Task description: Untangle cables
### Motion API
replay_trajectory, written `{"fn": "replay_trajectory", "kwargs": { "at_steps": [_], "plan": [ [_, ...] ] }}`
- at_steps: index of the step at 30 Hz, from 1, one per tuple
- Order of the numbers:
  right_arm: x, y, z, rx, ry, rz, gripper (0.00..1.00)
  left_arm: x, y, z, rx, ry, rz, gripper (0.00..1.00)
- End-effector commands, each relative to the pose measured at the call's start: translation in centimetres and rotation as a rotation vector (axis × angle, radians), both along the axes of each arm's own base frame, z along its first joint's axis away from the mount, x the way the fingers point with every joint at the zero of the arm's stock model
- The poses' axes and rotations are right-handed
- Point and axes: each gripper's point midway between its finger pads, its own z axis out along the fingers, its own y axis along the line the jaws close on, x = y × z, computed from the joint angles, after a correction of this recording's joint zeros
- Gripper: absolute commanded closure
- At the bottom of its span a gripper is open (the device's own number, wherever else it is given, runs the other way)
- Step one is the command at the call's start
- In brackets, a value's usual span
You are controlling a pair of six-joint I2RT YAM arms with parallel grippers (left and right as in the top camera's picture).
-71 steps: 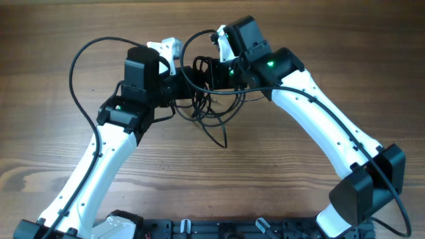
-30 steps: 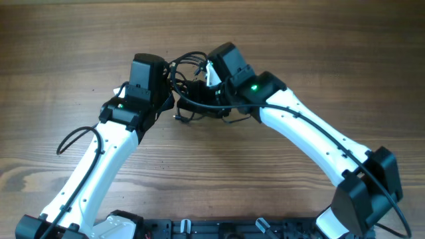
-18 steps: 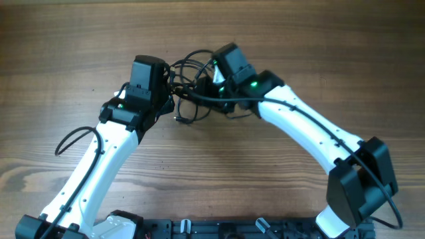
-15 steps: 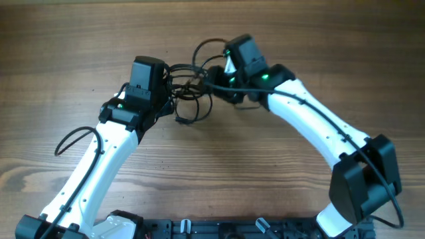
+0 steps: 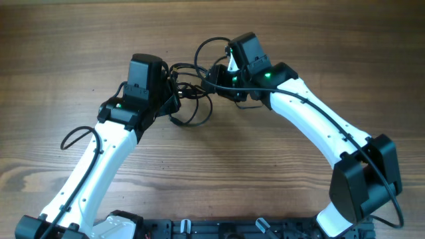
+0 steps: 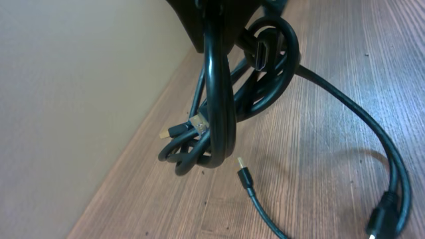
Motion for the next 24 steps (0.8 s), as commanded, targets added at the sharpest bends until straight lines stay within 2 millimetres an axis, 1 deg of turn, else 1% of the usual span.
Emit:
{"fn": "replay_trajectory", "kwargs": {
  "at_steps": [1,5,8,11,14,18,21,24],
  "plan": [
    [-1.6,0.8,-1.1,0.012,0.059,0.068,0.46,0.5,-0.4,0.8,-0.096,0.009,0.084,0.96],
    [-2.7,1.1,-1.4,0.003,0.091,0.085,0.44,0.5,-0.4,0.8,-0.095,0.009,0.084,0.96],
    [-3.1,1.1,-1.7,-0.013,0.101,0.087,0.44,0.5,-0.4,0.8,-0.095,0.009,0.084,0.96],
    [-2.9,0.5,-2.2,-0.047,0.093,0.071,0.44,0.5,-0.4,0.8,-0.096,0.010,0.084,0.96],
    [-2.4,0.1,-3.2,-0.091,0.070,0.078,0.45,0.5,-0.4,0.8,-0.096,0.010,0.083,0.96],
    [-1.6,1.2,-4.9,-0.104,0.011,0.156,0.46,0.4,-0.5,0.8,-0.096,0.010,0.082,0.96],
    [-1.3,2.2,-6.1,-0.098,-0.003,0.172,0.46,0.4,-0.5,0.8,-0.096,0.010,0.082,0.96],
    [-0.6,2.9,-6.2,-0.084,-0.032,0.175,0.46,0.4,-0.5,0.8,-0.095,0.010,0.082,0.96]
  ]
}}
